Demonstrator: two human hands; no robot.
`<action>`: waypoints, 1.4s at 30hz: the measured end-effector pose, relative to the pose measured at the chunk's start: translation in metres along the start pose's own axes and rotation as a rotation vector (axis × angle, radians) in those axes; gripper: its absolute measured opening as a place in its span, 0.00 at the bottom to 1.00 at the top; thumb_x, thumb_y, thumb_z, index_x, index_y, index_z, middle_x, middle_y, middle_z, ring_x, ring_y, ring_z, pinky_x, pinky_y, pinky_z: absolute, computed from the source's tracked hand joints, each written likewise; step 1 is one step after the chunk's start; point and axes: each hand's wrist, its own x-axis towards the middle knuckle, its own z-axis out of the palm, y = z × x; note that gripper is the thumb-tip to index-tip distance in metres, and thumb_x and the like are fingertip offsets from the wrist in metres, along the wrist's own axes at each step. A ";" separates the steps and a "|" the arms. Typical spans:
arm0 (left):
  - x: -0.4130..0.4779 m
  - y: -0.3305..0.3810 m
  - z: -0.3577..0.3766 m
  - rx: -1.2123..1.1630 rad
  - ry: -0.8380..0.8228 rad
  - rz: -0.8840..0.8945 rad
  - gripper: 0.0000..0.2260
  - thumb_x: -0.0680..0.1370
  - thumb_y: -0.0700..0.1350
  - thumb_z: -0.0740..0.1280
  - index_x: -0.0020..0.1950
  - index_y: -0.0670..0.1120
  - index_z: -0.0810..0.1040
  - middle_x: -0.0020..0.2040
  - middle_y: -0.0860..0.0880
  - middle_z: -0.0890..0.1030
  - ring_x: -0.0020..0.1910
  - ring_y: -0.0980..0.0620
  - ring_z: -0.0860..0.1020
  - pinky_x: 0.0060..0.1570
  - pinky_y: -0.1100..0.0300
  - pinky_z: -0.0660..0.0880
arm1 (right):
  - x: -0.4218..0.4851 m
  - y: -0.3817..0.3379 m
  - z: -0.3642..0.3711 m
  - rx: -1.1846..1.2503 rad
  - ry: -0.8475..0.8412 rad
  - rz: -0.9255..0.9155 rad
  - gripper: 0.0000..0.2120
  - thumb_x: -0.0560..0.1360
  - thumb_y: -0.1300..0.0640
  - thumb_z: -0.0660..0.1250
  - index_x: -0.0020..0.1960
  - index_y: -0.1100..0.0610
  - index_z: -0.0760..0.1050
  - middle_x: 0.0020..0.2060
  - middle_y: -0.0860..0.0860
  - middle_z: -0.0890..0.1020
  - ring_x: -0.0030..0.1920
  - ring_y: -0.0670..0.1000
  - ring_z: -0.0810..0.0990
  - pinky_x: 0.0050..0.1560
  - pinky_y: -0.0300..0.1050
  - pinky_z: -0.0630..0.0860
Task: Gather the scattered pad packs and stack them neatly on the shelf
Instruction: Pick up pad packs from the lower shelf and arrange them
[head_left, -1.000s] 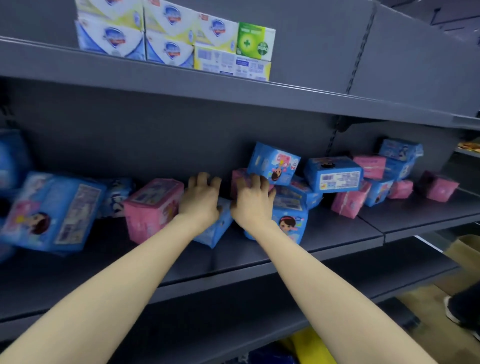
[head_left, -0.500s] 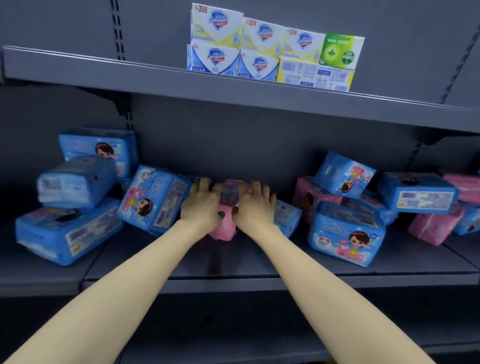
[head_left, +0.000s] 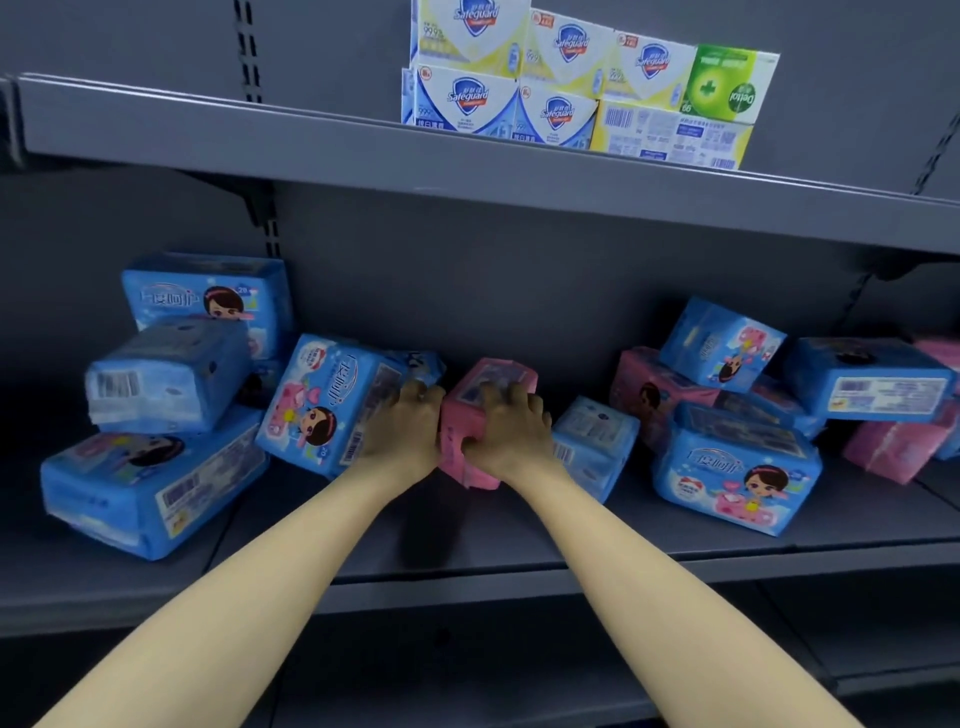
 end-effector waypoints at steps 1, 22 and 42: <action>0.001 -0.001 0.001 0.006 -0.015 0.006 0.19 0.78 0.43 0.60 0.69 0.44 0.65 0.69 0.43 0.65 0.65 0.41 0.69 0.57 0.51 0.70 | 0.001 -0.001 0.002 0.000 0.005 0.016 0.37 0.72 0.47 0.66 0.75 0.52 0.54 0.73 0.57 0.57 0.70 0.62 0.58 0.71 0.56 0.58; 0.018 -0.010 0.020 -0.416 -0.176 0.163 0.11 0.75 0.36 0.64 0.56 0.42 0.69 0.53 0.45 0.77 0.51 0.48 0.77 0.41 0.61 0.70 | 0.009 -0.010 0.012 0.375 0.153 0.200 0.27 0.70 0.50 0.70 0.66 0.53 0.69 0.62 0.53 0.63 0.62 0.60 0.69 0.62 0.46 0.70; 0.005 -0.010 -0.007 -1.003 -0.202 0.215 0.33 0.75 0.33 0.64 0.75 0.49 0.52 0.65 0.53 0.68 0.60 0.61 0.66 0.55 0.75 0.64 | -0.009 0.005 0.016 1.191 0.699 0.305 0.36 0.60 0.53 0.69 0.67 0.58 0.66 0.55 0.51 0.72 0.54 0.50 0.73 0.48 0.39 0.72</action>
